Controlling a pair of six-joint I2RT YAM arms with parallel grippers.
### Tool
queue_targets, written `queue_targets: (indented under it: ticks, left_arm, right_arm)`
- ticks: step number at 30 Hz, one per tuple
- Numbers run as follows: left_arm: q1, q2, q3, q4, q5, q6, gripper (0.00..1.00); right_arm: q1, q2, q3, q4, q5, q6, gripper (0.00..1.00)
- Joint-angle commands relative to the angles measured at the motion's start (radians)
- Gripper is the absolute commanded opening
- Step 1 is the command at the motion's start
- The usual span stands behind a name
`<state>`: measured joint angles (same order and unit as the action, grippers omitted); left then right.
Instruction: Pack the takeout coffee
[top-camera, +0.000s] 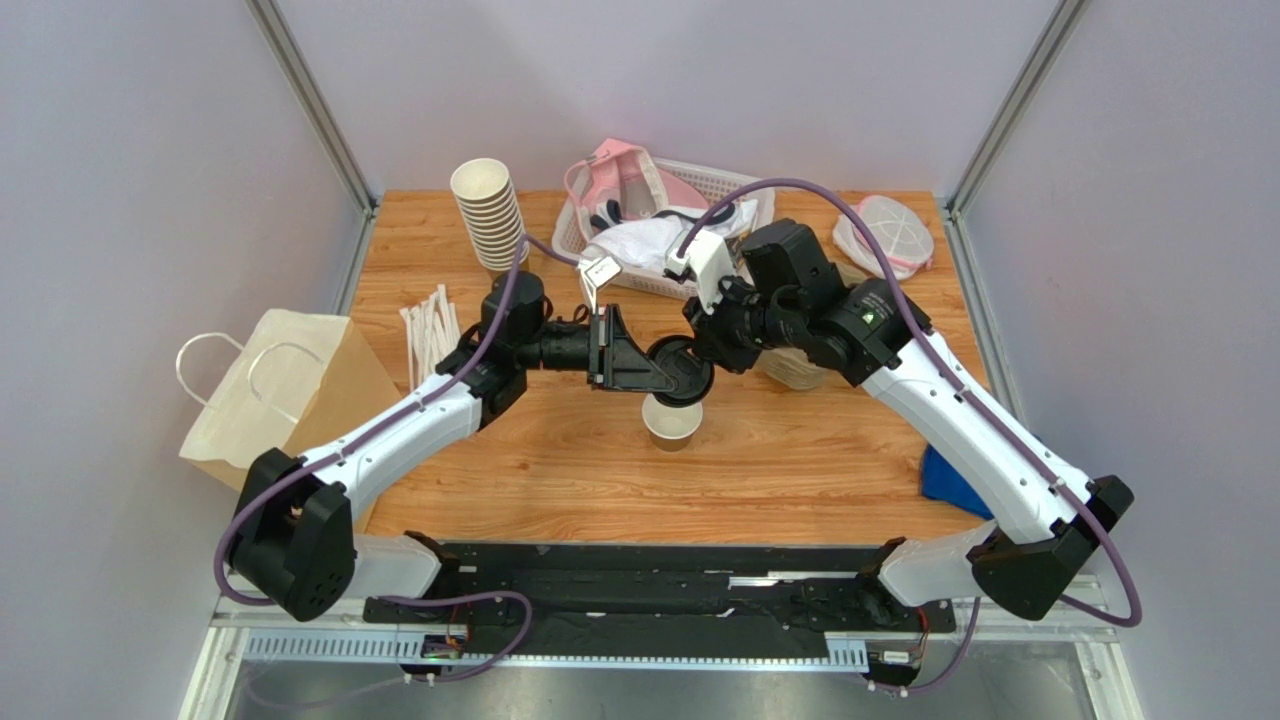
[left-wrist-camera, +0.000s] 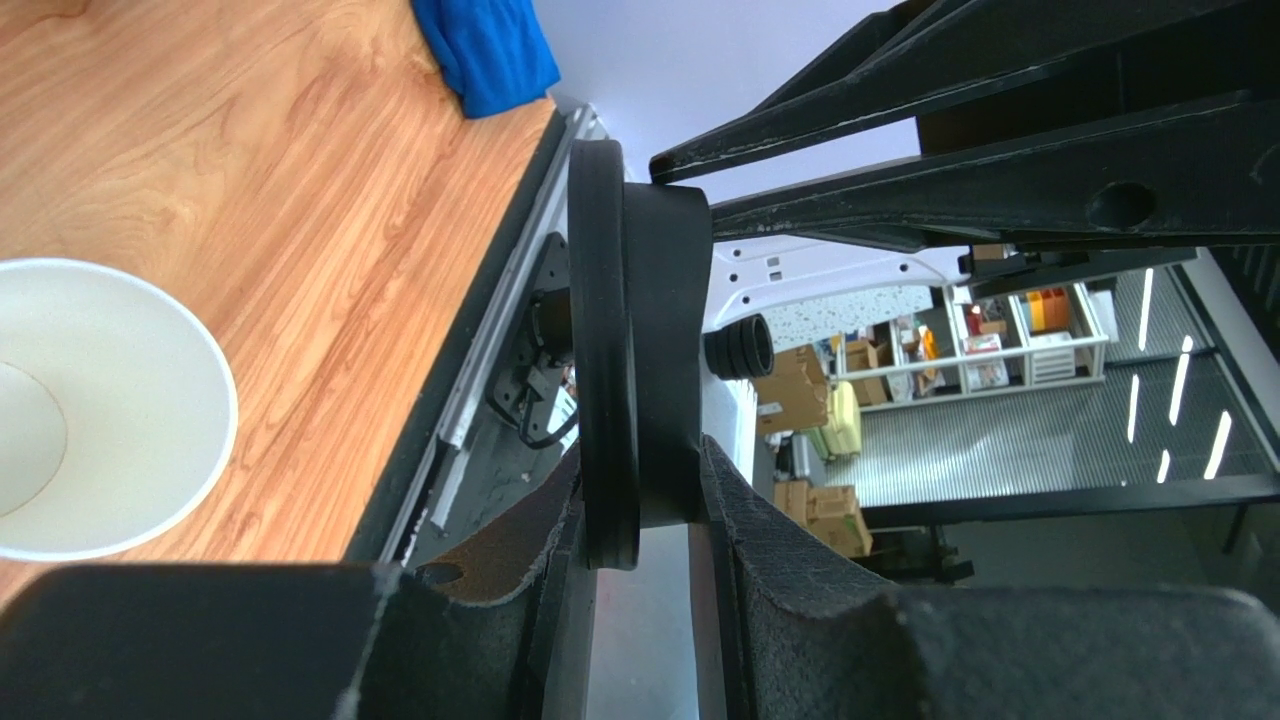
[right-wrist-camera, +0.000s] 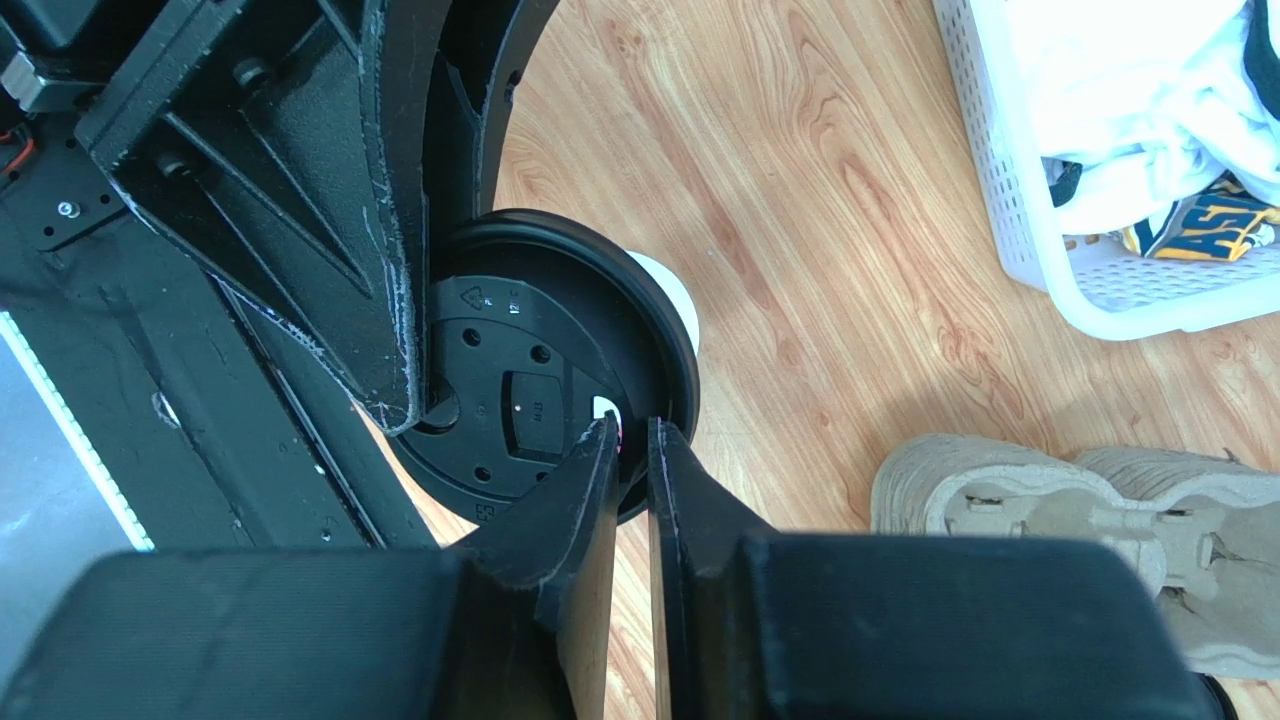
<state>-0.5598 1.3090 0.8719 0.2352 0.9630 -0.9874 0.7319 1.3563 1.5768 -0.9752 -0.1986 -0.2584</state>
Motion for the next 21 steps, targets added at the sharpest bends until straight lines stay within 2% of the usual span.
queue_targets:
  ticks: [1, 4, 5, 7, 8, 9, 12, 14, 15, 18, 21]
  left_arm:
    - [0.003, -0.014, -0.011, 0.117, 0.042, -0.033, 0.0]
    - [0.003, -0.014, -0.017, 0.138, 0.043, -0.043, 0.0]
    - [0.003, -0.016, -0.019, 0.138, 0.045, -0.045, 0.0]
    - [0.003, -0.016, -0.02, 0.135, 0.045, -0.045, 0.0]
    - [0.003, -0.017, -0.021, 0.124, 0.042, -0.034, 0.03]
    - [0.003, -0.02, -0.019, 0.106, 0.036, -0.024, 0.12]
    - [0.012, -0.05, -0.008, -0.019, 0.025, 0.059, 0.51]
    - [0.038, -0.088, 0.006, -0.141, 0.02, 0.124, 0.61]
    - [0.049, -0.103, 0.009, -0.183, 0.016, 0.183, 0.74]
    - [0.104, -0.161, 0.015, -0.327, 0.02, 0.286, 0.94]
    - [0.17, -0.215, 0.027, -0.456, 0.036, 0.36, 0.95]
  right_arm:
    - [0.0, 0.004, 0.023, 0.004, 0.034, -0.024, 0.15]
    - [0.0, 0.001, 0.02, 0.003, 0.03, -0.027, 0.14]
    - [0.0, 0.001, 0.022, 0.001, 0.028, -0.025, 0.0]
    - [0.001, 0.003, 0.026, 0.0, 0.031, -0.028, 0.0]
    - [0.0, 0.003, 0.026, -0.002, 0.033, -0.03, 0.0]
    - [0.001, 0.003, 0.028, -0.002, 0.033, -0.031, 0.0]
    - [0.001, 0.001, 0.023, -0.005, 0.044, -0.039, 0.0]
    - [-0.002, -0.002, 0.014, -0.005, 0.062, -0.045, 0.0]
    - [-0.002, -0.002, 0.011, -0.008, 0.065, -0.047, 0.0]
    - [0.0, 0.0, 0.006, -0.011, 0.07, -0.051, 0.0]
    - [0.0, 0.013, 0.008, -0.017, 0.059, -0.061, 0.0]
